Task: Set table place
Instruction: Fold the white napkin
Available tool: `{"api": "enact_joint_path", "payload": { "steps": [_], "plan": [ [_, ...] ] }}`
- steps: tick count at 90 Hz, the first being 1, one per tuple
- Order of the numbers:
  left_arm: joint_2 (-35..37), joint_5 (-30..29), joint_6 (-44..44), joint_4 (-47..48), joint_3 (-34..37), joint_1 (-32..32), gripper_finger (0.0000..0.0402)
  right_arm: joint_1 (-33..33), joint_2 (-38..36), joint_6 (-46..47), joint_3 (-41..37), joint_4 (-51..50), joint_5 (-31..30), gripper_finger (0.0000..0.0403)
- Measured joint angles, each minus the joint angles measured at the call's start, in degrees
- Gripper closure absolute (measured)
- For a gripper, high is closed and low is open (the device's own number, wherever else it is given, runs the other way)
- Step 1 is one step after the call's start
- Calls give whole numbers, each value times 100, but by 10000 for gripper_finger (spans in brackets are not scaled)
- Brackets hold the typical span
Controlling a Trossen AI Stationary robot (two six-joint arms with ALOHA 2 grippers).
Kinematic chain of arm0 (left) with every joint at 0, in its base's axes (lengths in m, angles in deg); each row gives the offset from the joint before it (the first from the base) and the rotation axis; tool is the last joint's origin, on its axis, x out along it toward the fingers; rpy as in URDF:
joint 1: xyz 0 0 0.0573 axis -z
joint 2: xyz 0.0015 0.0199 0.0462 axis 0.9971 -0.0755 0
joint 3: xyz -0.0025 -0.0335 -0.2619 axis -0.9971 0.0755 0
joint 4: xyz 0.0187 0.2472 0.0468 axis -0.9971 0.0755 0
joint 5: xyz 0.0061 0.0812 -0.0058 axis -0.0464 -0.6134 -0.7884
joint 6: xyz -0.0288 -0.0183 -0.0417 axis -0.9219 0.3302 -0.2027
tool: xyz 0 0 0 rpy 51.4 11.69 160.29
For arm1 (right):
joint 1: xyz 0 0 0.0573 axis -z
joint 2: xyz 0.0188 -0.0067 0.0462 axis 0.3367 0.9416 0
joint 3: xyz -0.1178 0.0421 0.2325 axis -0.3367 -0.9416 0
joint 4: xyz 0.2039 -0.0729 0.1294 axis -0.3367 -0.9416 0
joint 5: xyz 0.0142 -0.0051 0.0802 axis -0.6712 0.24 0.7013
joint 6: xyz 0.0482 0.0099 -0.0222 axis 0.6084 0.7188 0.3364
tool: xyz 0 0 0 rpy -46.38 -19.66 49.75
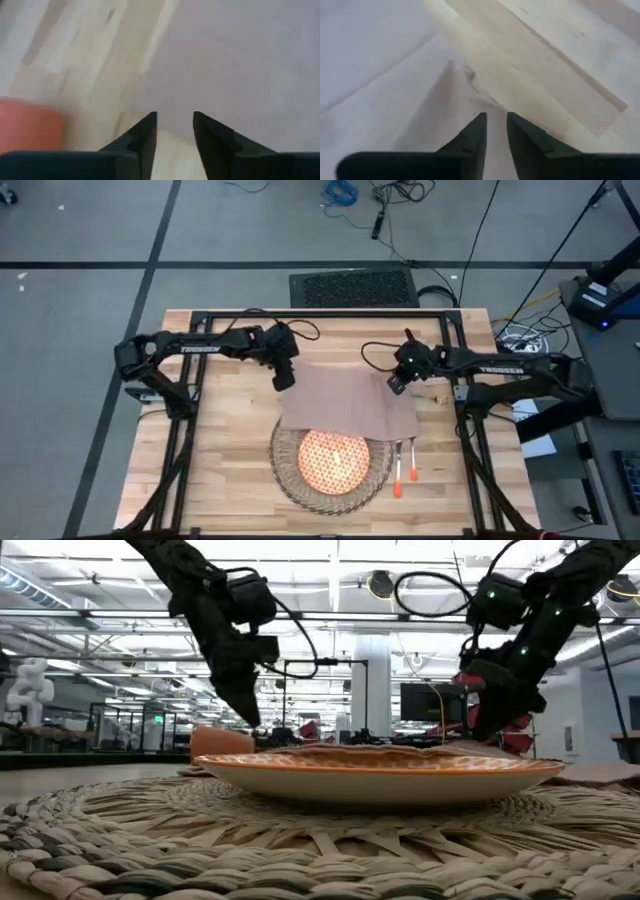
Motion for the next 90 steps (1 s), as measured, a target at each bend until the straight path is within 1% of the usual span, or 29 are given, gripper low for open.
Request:
{"api": "enact_joint_path", "payload": {
  "steps": [6,11,18,40,49,55,64,76,84,90],
  "plan": [
    [0,129,-10,61,4,41,273,-41,-103,61,0,-34,122,310],
    [2,265,-65,-85,4,112,272,-118,-141,183,0,-68,297,302],
    [2,304,-143,-328,4,232,271,-306,-147,384,0,-48,511,295],
    [-7,323,-147,-1061,4,477,271,-971,-74,946,0,55,505,290],
    [-11,327,-146,-1192,4,512,271,-1168,74,990,0,207,499,289],
    [-11,327,-148,-1242,4,531,271,-1293,214,1023,0,450,503,280],
    [-12,241,-155,-1244,4,590,271,-1413,391,1114,12,696,506,251],
    [-13,85,-151,-1244,4,700,271,-1427,613,1201,171,621,492,190],
    [-15,76,-148,-1260,4,758,271,-1419,795,1246,398,589,453,149],
    [-15,61,-148,-1307,4,806,271,-1412,963,1246,691,318,282,127]
  ]
}}
